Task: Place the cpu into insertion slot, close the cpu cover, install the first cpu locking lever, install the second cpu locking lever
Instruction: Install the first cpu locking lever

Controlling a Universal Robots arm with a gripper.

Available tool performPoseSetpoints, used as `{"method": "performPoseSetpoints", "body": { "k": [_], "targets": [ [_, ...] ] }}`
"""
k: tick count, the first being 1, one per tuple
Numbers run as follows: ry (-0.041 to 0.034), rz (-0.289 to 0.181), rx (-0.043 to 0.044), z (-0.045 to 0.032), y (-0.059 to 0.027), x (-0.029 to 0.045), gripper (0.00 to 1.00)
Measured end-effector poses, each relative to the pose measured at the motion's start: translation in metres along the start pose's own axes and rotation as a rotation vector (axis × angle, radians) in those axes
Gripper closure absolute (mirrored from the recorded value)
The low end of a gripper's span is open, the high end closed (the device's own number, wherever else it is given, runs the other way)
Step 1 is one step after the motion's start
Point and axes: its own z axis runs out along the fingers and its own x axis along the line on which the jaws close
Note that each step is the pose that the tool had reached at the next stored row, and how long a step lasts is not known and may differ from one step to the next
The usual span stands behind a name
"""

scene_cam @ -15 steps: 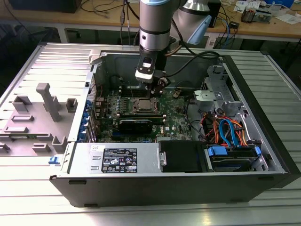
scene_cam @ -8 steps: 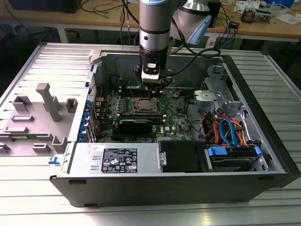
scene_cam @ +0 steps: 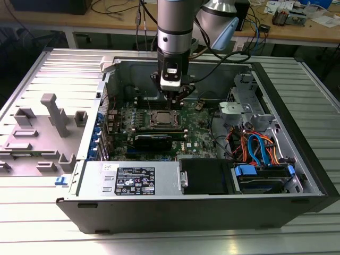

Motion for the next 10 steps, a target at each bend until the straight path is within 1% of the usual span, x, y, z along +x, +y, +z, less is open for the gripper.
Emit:
{"method": "performPoseSetpoints", "body": {
  "k": [3,6,10],
  "targets": [
    [-0.0008,-0.052,-0.0019,-0.0001,0.0000,0.0000,0.89],
    [-0.0020,-0.144,-0.0058,0.0004,0.0000,0.0000,0.89],
    [-0.0031,-0.219,-0.0090,0.0010,0.0000,0.0001,0.89]
  ]
}}
